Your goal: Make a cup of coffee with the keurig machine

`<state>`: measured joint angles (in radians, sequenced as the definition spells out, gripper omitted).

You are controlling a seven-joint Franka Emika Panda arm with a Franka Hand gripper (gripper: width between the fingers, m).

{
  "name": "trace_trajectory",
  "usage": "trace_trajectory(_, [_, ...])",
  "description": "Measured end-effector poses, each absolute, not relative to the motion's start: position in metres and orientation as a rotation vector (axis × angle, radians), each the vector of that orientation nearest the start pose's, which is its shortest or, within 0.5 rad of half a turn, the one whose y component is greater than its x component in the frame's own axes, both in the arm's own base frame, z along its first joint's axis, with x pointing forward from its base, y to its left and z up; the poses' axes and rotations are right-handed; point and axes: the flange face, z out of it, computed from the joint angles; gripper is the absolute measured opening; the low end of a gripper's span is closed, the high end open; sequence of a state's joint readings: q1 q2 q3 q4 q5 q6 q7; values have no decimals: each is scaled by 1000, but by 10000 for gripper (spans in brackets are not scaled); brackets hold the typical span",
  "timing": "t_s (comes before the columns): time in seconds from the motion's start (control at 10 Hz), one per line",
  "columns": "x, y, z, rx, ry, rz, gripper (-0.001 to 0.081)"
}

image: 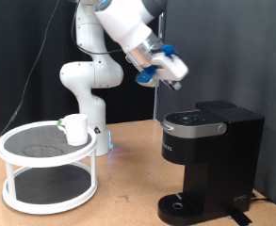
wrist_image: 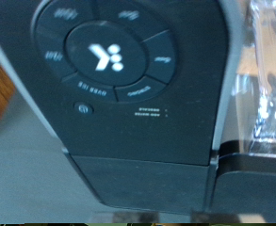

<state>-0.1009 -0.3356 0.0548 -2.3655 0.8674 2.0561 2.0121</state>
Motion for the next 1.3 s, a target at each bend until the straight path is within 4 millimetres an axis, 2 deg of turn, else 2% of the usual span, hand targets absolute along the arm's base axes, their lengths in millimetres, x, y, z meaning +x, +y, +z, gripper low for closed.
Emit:
trace_trajectory(0.1, [445, 17, 474, -752, 2473, 838, 0])
trace_trajectory(0.3, [422, 11, 475, -726, 2479, 822, 0])
trace_trajectory(0.4, [422, 11, 475, -725, 2480, 824, 0])
trace_trajectory(0.6, [417, 9, 469, -604, 2544, 894, 0])
trace_trajectory(0.8, [401, -5, 468, -440, 2599, 945, 0])
trace_trajectory(1.0, [382, -22, 469, -261, 2627, 912, 0])
trace_trajectory(1.3, [349, -45, 468, -231, 2675, 863, 0])
